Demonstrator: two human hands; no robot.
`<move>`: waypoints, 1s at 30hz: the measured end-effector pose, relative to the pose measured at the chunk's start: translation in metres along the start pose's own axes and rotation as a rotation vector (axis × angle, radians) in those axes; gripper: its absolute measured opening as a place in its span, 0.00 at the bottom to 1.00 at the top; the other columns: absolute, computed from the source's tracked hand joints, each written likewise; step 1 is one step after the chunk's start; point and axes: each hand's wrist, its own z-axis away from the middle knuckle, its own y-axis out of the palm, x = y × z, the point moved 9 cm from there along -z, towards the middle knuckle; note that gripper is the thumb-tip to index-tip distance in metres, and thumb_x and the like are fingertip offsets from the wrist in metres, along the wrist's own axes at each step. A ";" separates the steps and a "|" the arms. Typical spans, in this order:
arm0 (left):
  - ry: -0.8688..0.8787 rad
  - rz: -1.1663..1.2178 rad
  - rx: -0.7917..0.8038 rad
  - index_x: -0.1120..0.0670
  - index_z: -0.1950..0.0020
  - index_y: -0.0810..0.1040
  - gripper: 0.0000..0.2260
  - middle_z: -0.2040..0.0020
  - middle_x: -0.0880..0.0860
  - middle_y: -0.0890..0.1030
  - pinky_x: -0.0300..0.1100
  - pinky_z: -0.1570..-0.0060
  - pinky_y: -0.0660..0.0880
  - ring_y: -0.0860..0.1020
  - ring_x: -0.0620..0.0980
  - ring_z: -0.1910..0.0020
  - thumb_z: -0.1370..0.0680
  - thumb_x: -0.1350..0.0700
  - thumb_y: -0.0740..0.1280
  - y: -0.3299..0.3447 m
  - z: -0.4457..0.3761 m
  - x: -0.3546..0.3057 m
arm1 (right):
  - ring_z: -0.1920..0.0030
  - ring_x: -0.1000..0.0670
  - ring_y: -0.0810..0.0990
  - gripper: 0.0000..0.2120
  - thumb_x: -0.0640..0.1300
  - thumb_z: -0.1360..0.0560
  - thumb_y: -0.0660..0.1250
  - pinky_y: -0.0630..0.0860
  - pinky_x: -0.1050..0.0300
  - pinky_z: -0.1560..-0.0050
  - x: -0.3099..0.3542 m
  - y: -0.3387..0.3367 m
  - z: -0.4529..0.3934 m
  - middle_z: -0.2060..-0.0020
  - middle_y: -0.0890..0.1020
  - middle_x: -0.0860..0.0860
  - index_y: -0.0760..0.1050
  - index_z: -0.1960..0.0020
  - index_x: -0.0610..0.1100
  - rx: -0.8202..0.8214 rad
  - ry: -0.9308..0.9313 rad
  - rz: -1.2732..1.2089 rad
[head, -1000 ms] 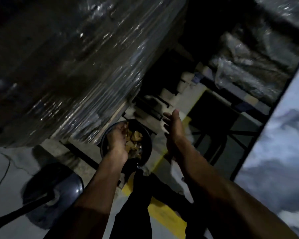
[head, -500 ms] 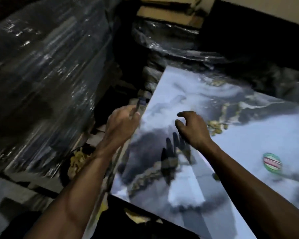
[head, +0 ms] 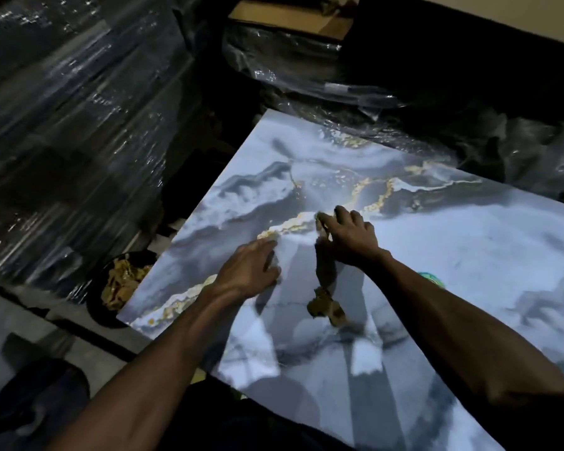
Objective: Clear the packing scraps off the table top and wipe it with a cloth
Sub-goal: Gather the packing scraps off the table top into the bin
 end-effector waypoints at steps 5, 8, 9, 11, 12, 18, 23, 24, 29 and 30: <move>0.031 -0.117 -0.002 0.54 0.37 0.73 0.23 0.38 0.57 0.76 0.47 0.44 0.71 0.73 0.59 0.40 0.28 0.44 0.60 0.015 0.002 -0.002 | 0.42 0.37 0.73 0.22 0.47 0.25 0.65 0.73 0.46 0.49 0.017 0.004 0.019 0.38 0.74 0.43 0.71 0.32 0.45 -0.127 -0.167 0.028; 0.085 -0.119 -0.052 0.52 0.38 0.73 0.19 0.39 0.55 0.74 0.44 0.47 0.69 0.72 0.57 0.40 0.25 0.45 0.61 0.018 0.004 -0.005 | 0.52 0.40 0.76 0.17 0.44 0.29 0.69 0.72 0.52 0.62 0.018 0.004 0.051 0.49 0.78 0.45 0.77 0.41 0.44 -0.229 -0.245 -0.033; 0.106 -0.117 -0.069 0.53 0.42 0.74 0.15 0.43 0.55 0.74 0.43 0.51 0.67 0.72 0.57 0.43 0.24 0.47 0.62 0.017 0.005 -0.008 | 0.55 0.40 0.77 0.16 0.44 0.30 0.71 0.72 0.53 0.65 0.018 0.004 0.063 0.52 0.79 0.46 0.78 0.43 0.43 -0.245 -0.270 -0.031; 0.142 -0.114 -0.098 0.53 0.48 0.73 0.09 0.49 0.54 0.74 0.41 0.56 0.63 0.72 0.56 0.47 0.24 0.49 0.62 0.015 0.007 -0.011 | 0.56 0.41 0.77 0.13 0.46 0.31 0.72 0.70 0.54 0.69 0.014 0.008 0.083 0.55 0.79 0.47 0.79 0.48 0.44 -0.248 -0.272 -0.031; 0.166 -0.112 -0.102 0.54 0.49 0.73 0.09 0.49 0.53 0.73 0.42 0.56 0.64 0.73 0.57 0.47 0.24 0.50 0.62 0.015 0.007 -0.013 | 0.56 0.41 0.77 0.11 0.46 0.32 0.72 0.68 0.55 0.71 0.011 0.009 0.089 0.57 0.78 0.47 0.79 0.51 0.44 -0.237 -0.243 -0.041; 0.332 -0.081 0.023 0.53 0.27 0.68 0.25 0.27 0.54 0.68 0.47 0.31 0.64 0.66 0.55 0.29 0.23 0.48 0.62 0.042 0.023 -0.050 | 0.58 0.38 0.77 0.07 0.44 0.35 0.72 0.70 0.51 0.70 0.003 0.015 0.116 0.60 0.78 0.44 0.79 0.60 0.41 -0.142 -0.062 -0.094; 0.625 -0.259 0.061 0.51 0.29 0.67 0.25 0.32 0.54 0.71 0.49 0.42 0.71 0.70 0.57 0.37 0.24 0.45 0.62 0.071 0.041 -0.102 | 0.66 0.39 0.78 0.11 0.42 0.30 0.66 0.71 0.52 0.69 -0.039 0.007 0.147 0.70 0.78 0.40 0.74 0.69 0.39 -0.351 0.408 -0.584; 0.645 -0.298 0.055 0.51 0.30 0.67 0.24 0.34 0.54 0.72 0.49 0.43 0.72 0.71 0.57 0.39 0.25 0.44 0.62 0.076 0.042 -0.107 | 0.69 0.40 0.75 0.12 0.41 0.30 0.68 0.71 0.53 0.70 -0.050 0.017 0.157 0.72 0.76 0.38 0.74 0.70 0.38 -0.408 0.543 -0.931; 0.682 -0.320 -0.015 0.53 0.45 0.74 0.10 0.44 0.55 0.74 0.51 0.52 0.74 0.72 0.58 0.47 0.25 0.53 0.63 0.078 0.044 -0.122 | 0.64 0.50 0.77 0.11 0.29 0.36 0.77 0.80 0.61 0.53 -0.034 0.064 0.189 0.63 0.78 0.43 0.80 0.55 0.35 -0.392 0.764 -2.440; 0.684 -0.321 -0.023 0.53 0.47 0.75 0.08 0.46 0.55 0.73 0.51 0.54 0.73 0.71 0.58 0.48 0.24 0.55 0.62 0.077 0.046 -0.124 | 0.63 0.50 0.78 0.20 0.27 0.47 0.82 0.77 0.61 0.50 -0.030 0.063 0.192 0.63 0.79 0.43 0.82 0.57 0.35 -0.365 0.707 -2.579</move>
